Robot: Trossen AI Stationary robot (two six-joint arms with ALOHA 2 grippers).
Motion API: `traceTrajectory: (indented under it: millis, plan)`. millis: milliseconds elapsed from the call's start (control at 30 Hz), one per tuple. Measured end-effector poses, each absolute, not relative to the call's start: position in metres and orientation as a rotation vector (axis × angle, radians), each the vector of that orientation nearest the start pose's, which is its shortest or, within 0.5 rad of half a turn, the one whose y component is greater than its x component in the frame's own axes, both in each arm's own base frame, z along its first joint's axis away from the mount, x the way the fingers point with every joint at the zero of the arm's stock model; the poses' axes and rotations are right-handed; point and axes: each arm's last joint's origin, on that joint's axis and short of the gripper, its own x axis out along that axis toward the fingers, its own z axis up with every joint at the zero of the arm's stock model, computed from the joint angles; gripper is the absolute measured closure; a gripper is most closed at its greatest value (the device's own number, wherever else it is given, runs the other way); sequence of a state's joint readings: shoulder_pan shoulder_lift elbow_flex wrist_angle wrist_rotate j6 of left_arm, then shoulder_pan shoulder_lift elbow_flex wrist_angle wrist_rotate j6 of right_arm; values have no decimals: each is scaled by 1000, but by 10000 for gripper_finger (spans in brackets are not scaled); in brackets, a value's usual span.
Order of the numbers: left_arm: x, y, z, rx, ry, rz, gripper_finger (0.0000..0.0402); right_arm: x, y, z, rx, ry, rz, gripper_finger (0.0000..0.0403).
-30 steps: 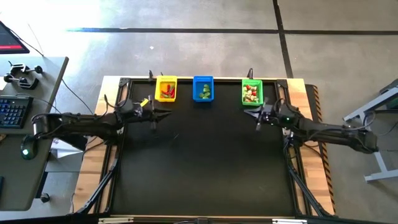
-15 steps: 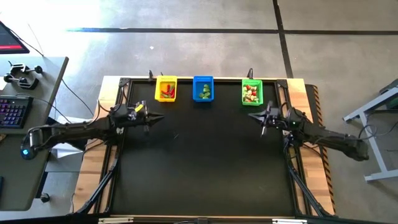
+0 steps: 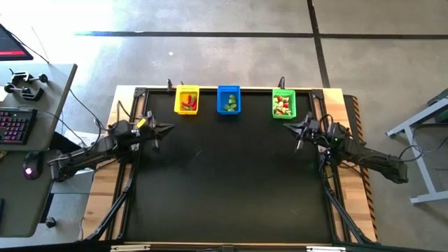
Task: Sort produce into baskets
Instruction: Return to Home Position
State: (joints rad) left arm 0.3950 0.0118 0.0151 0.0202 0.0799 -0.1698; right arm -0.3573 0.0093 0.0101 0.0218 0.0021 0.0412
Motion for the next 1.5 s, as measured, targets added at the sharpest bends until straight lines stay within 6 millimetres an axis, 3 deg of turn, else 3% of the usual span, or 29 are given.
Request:
traceTrajectory:
  millis: [367,600,800,1067,1500]
  plan:
    - [90,40,167,-169,-35,437,401,90,-39,169,2,-35,-512,403]
    - [90,41,167,-151,-31,446,401,89,-40,169,-37,-25,-516,403]
    - [90,40,167,-103,-16,425,401,89,-40,169,47,-48,-514,403]
    - [90,40,167,-305,-60,422,401,89,-40,169,41,-46,-514,403]
    - [91,38,167,-300,-57,408,401,89,-40,169,40,-45,-514,403]
